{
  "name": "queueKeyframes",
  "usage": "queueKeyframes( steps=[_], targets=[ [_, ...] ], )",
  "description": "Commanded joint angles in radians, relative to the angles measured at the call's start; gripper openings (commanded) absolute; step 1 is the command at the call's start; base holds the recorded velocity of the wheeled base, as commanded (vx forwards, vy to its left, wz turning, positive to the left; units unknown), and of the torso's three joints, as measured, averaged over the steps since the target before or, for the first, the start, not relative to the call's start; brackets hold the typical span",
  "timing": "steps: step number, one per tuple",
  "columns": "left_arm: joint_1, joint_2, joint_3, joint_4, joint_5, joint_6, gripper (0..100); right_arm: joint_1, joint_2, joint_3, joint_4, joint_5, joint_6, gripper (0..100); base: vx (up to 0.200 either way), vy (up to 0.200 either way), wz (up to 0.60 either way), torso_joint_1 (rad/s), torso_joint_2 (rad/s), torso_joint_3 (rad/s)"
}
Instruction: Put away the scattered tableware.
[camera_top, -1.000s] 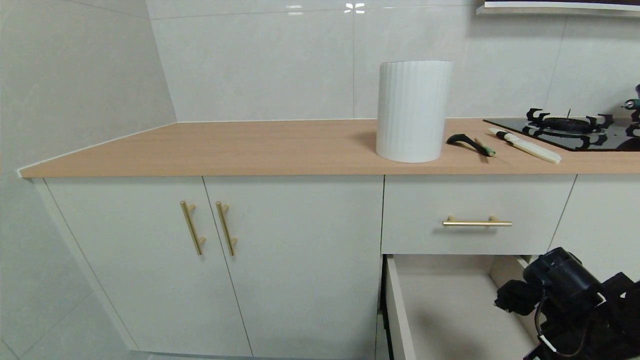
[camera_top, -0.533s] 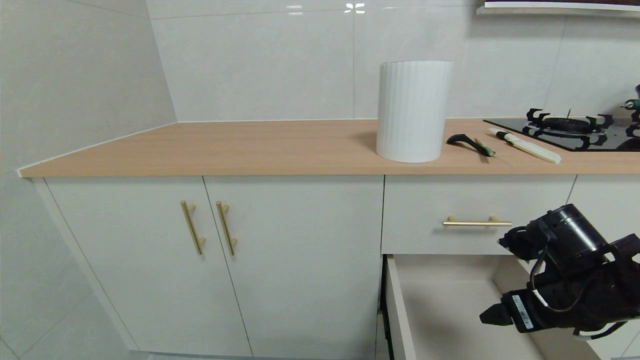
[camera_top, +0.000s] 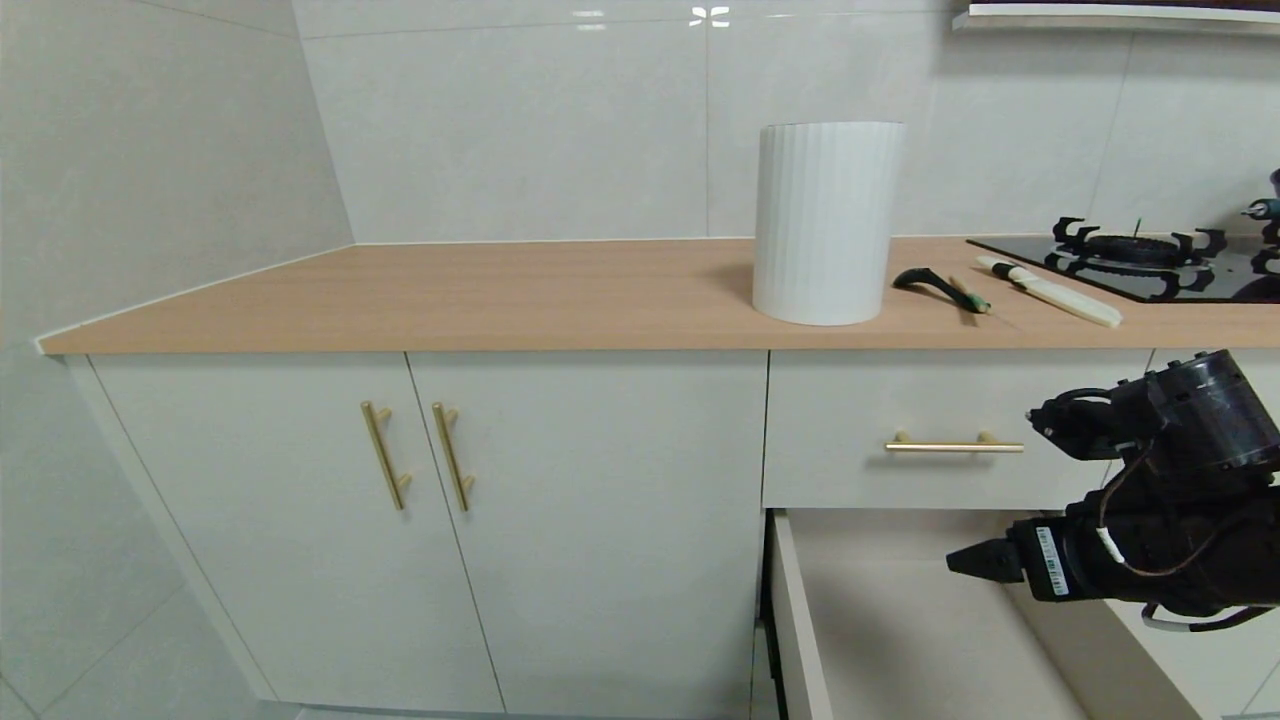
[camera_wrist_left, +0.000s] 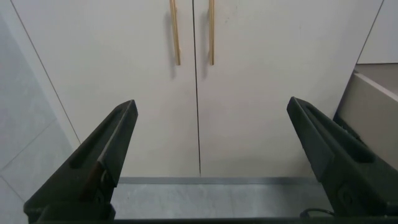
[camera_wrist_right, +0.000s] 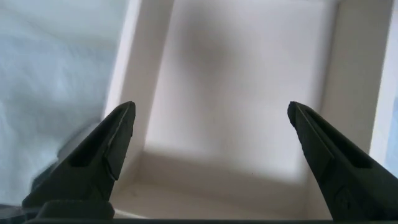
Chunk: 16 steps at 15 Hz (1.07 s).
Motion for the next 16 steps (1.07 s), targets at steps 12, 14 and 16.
queueKeyframes(
  steps=[12, 14, 16],
  targets=[
    [0.000, 0.000, 0.000, 0.000, 0.000, 0.000, 100, 0.000, -0.027, 0.006, -0.002, -0.004, 0.000, 100, 0.000, 0.000, 0.00, 0.109, -0.33, -0.225],
    [0.000, 0.000, 0.000, 0.000, 0.000, 0.000, 100, 0.000, -0.027, 0.006, -0.002, -0.004, 0.000, 100, 0.000, 0.000, 0.00, 0.178, -0.46, -0.269],
    [0.000, 0.000, 0.000, 0.000, 0.000, 0.000, 100, 0.000, -0.047, 0.001, -0.011, -0.005, 0.000, 100, 0.000, 0.000, 0.00, 0.083, -0.20, -0.117]
  ],
)
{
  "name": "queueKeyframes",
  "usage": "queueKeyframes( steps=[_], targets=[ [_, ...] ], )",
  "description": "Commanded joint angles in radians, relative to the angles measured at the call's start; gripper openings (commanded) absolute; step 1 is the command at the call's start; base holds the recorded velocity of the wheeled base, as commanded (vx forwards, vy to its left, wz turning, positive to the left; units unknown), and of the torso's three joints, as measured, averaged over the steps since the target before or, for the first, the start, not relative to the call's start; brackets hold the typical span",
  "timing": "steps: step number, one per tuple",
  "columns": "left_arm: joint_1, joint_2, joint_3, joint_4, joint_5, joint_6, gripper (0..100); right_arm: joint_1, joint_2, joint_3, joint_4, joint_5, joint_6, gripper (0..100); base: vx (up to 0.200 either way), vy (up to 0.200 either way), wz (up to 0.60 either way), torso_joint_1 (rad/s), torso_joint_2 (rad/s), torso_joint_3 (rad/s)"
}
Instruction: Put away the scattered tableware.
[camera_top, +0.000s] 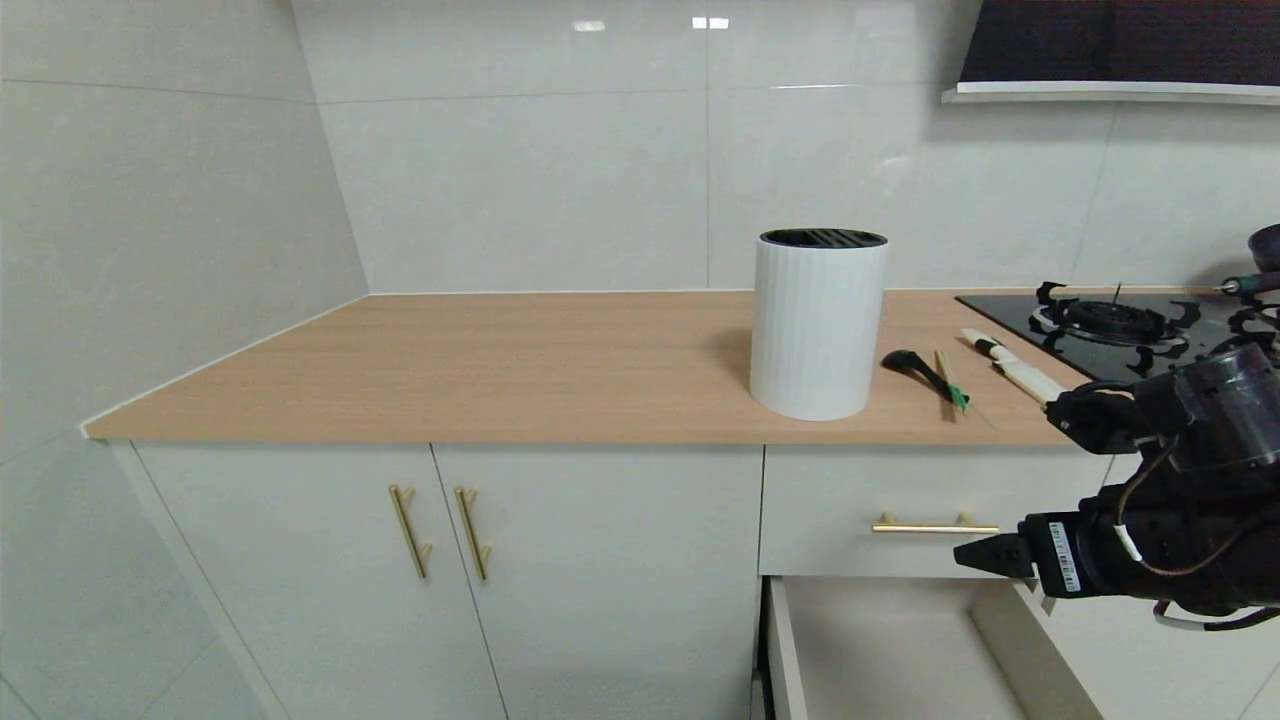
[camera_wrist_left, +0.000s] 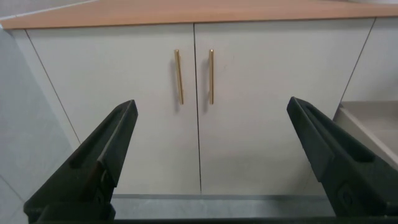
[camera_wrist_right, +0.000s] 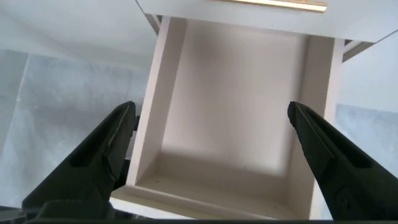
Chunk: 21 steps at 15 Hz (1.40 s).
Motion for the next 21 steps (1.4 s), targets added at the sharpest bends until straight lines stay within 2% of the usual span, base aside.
queueKeyframes(
  steps=[1, 3, 7, 8, 9, 11, 13, 16, 21],
  targets=[
    [0.000, 0.000, 0.000, 0.000, 0.000, 0.000, 100, 0.000, -0.026, -0.008, -0.033, 0.000, -0.006, 100, 0.000, 0.000, 0.00, 0.032, -0.08, -0.046],
    [0.000, 0.000, 0.000, 0.000, 0.000, 0.000, 100, -0.001, -0.016, -0.064, -0.069, -0.005, -0.006, 100, 0.000, 0.000, 0.00, 0.000, 0.00, 0.000],
    [0.000, 0.000, 0.000, 0.000, 0.000, 0.000, 100, -0.038, 0.122, -0.370, 0.085, -0.022, 0.012, 100, 0.000, 0.000, 0.00, 0.000, 0.00, 0.000],
    [0.000, 0.000, 0.000, 0.000, 0.000, 0.000, 100, -0.040, 0.132, -0.387, 0.092, -0.025, 0.018, 100, 0.000, 0.000, 0.00, 0.000, 0.00, 0.000],
    [0.000, 0.000, 0.000, 0.000, 0.000, 0.000, 100, -0.041, 0.202, -0.476, 0.105, -0.065, 0.058, 100, 0.000, 0.000, 0.00, 0.000, 0.00, 0.000],
    [0.000, 0.000, 0.000, 0.002, 0.000, 0.000, 100, -0.056, 0.291, -0.565, 0.135, -0.134, 0.083, 100, 0.000, 0.000, 0.00, 0.000, 0.00, 0.000],
    [0.000, 0.000, 0.000, 0.002, 0.000, 0.000, 100, -0.056, 0.353, -0.617, 0.148, -0.171, 0.153, 100, 0.000, 0.000, 0.00, 0.000, 0.00, 0.000],
    [0.000, 0.000, 0.000, 0.000, 0.000, 0.000, 100, -0.072, 0.446, -0.674, 0.145, -0.304, 0.201, 100, 0.000, 0.000, 0.00, 0.000, 0.00, 0.000],
    [0.000, 0.000, 0.000, 0.002, 0.000, 0.000, 100, -0.098, 0.506, -0.702, 0.145, -0.315, 0.218, 100, 0.000, 0.000, 0.00, 0.000, 0.00, 0.000]
  ],
)
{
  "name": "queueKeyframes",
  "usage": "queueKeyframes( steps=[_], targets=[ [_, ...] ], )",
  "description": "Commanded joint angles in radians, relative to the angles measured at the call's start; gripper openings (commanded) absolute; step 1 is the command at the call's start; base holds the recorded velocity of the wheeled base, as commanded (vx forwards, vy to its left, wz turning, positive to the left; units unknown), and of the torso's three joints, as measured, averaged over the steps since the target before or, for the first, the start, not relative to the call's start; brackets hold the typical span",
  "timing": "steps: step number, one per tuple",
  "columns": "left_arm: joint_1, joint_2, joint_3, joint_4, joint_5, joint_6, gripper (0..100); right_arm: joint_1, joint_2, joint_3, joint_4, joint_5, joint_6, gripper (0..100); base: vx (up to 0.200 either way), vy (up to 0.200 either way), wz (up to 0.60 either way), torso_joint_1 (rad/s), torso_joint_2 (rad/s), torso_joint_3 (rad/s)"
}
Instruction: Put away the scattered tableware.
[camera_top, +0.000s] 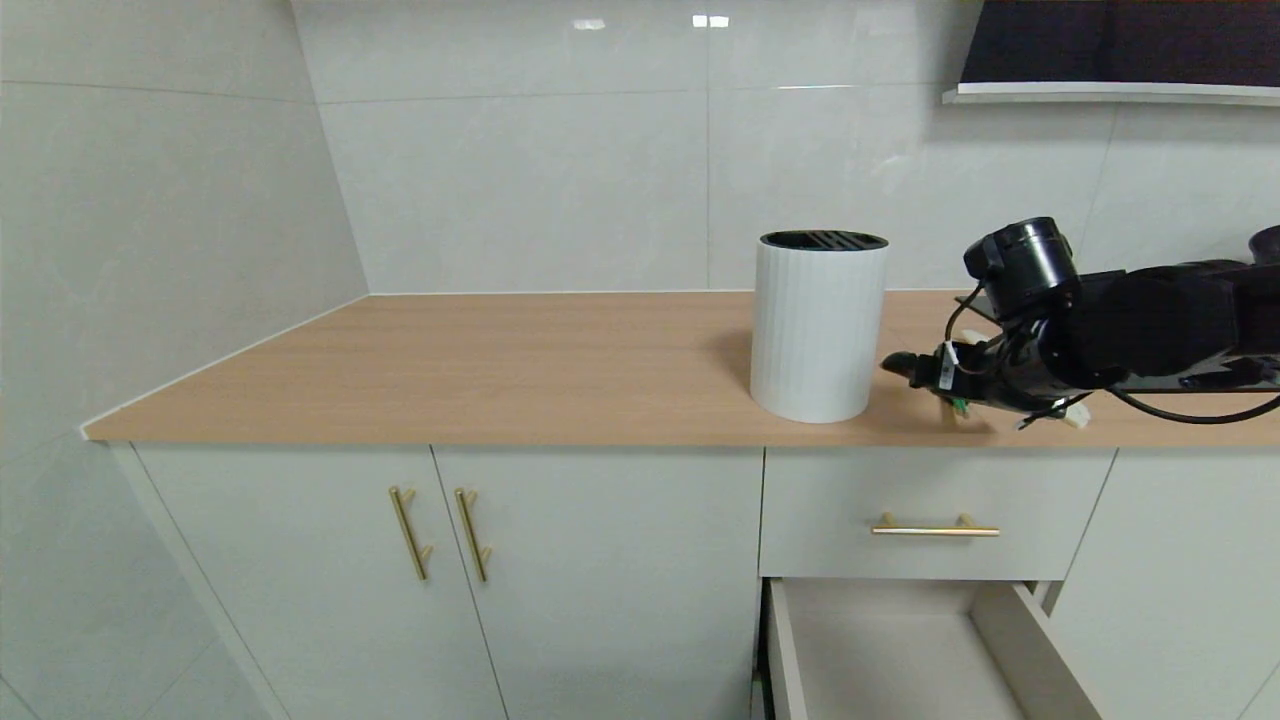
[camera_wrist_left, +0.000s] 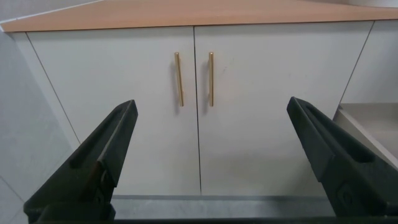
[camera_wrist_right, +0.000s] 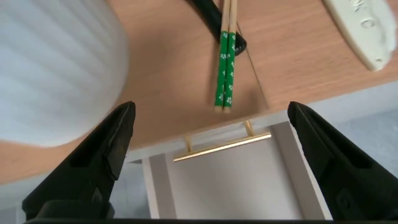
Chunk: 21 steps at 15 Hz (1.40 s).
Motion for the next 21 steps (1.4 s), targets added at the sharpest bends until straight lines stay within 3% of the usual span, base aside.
queueKeyframes(
  steps=[1, 9, 10, 21],
  targets=[
    [0.000, 0.000, 0.000, 0.000, 0.000, 0.000, 100, -0.016, 0.040, -0.014, 0.002, -0.003, 0.001, 100, 0.000, 0.000, 0.00, 0.000, 0.00, 0.000],
    [0.000, 0.000, 0.000, 0.000, 0.000, 0.000, 100, -0.039, 0.083, -0.032, 0.002, -0.003, 0.001, 100, 0.000, 0.000, 0.00, 0.000, 0.00, 0.000],
    [0.000, 0.000, 0.000, 0.000, 0.000, 0.000, 100, -0.039, 0.084, -0.032, 0.002, -0.002, 0.001, 0, 0.000, 0.000, 0.00, 0.000, 0.00, 0.000],
    [0.000, 0.000, 0.000, 0.000, 0.000, 0.000, 100, -0.039, -0.066, 0.031, 0.010, 0.009, 0.004, 0, 0.000, 0.000, 0.00, 0.000, 0.00, 0.000]
  ],
)
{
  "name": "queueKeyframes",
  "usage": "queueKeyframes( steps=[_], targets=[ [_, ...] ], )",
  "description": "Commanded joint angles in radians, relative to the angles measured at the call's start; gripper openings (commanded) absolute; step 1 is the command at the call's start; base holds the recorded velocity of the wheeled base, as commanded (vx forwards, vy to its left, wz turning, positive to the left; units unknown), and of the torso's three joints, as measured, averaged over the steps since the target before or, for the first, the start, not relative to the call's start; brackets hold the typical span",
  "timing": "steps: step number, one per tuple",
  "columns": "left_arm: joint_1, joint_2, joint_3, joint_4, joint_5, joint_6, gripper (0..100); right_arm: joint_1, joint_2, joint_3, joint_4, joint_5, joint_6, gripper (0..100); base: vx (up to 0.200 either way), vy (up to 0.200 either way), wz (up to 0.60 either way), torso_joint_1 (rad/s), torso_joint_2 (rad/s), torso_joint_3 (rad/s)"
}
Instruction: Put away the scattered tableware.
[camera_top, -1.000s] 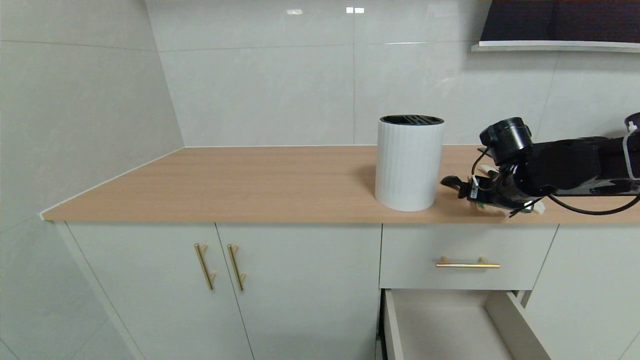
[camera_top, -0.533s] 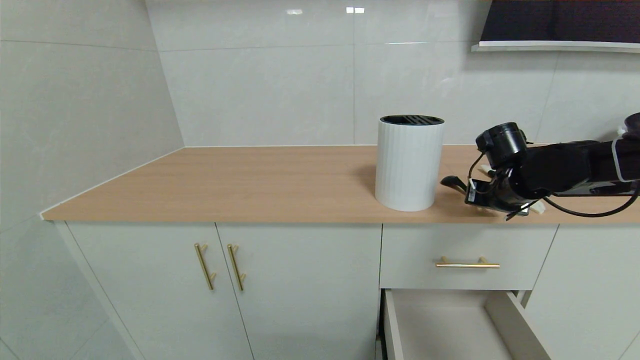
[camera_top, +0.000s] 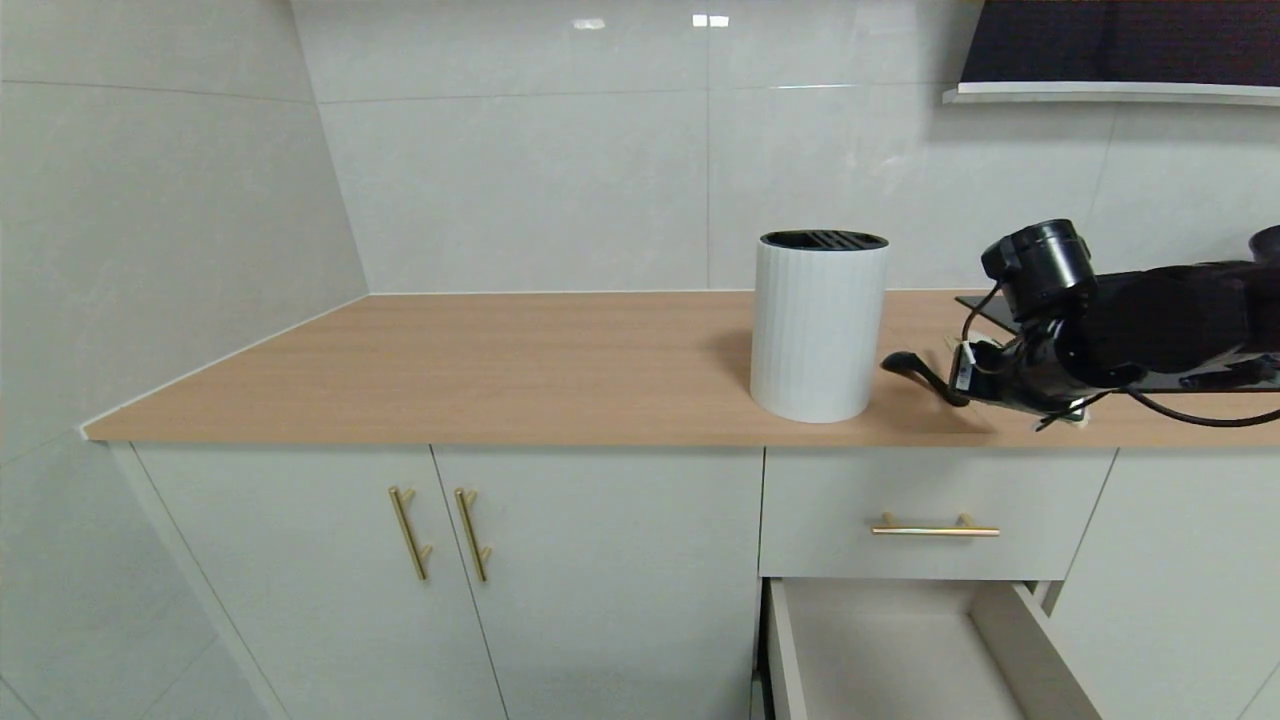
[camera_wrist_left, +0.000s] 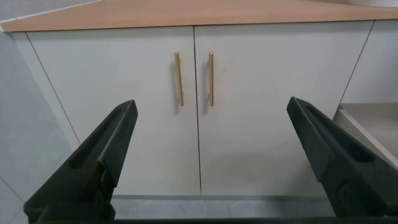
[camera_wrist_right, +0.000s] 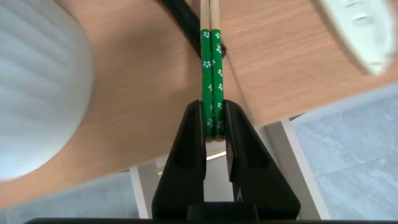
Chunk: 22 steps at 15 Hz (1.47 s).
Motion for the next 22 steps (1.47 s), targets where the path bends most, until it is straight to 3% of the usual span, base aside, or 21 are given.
queueKeyframes(
  steps=[1, 4, 7, 9, 12, 22],
  targets=[
    [0.000, 0.000, 0.000, 0.000, 0.000, 0.000, 100, 0.006, -0.173, 0.101, 0.013, 0.004, 0.001, 0, 0.000, 0.000, 0.00, 0.000, 0.00, 0.000],
    [0.000, 0.000, 0.000, 0.000, 0.000, 0.000, 100, 0.009, -0.333, 0.180, 0.060, 0.061, 0.000, 0, 0.000, 0.000, 0.00, 0.000, 0.00, 0.000],
    [0.000, 0.000, 0.000, 0.000, 0.000, 0.000, 100, 0.008, -0.535, 0.213, 0.279, 0.264, -0.003, 0, 0.000, 0.000, 0.00, 0.000, 0.00, 0.000],
    [0.000, 0.000, 0.000, 0.000, 0.000, 0.000, 100, 0.006, -0.620, 0.257, 0.319, 0.328, -0.012, 0, 0.000, 0.000, 0.00, 0.000, 0.00, 0.000],
    [0.000, 0.000, 0.000, 0.000, 0.000, 0.000, 100, 0.006, -0.679, 0.348, 0.310, 0.347, -0.109, 0, 0.000, 0.000, 0.00, 0.000, 0.00, 0.000],
    [0.000, 0.000, 0.000, 0.000, 0.000, 0.000, 100, 0.014, -0.669, 0.407, 0.304, 0.368, -0.189, 0, 0.000, 0.000, 0.00, 0.000, 0.00, 0.000]
  ],
)
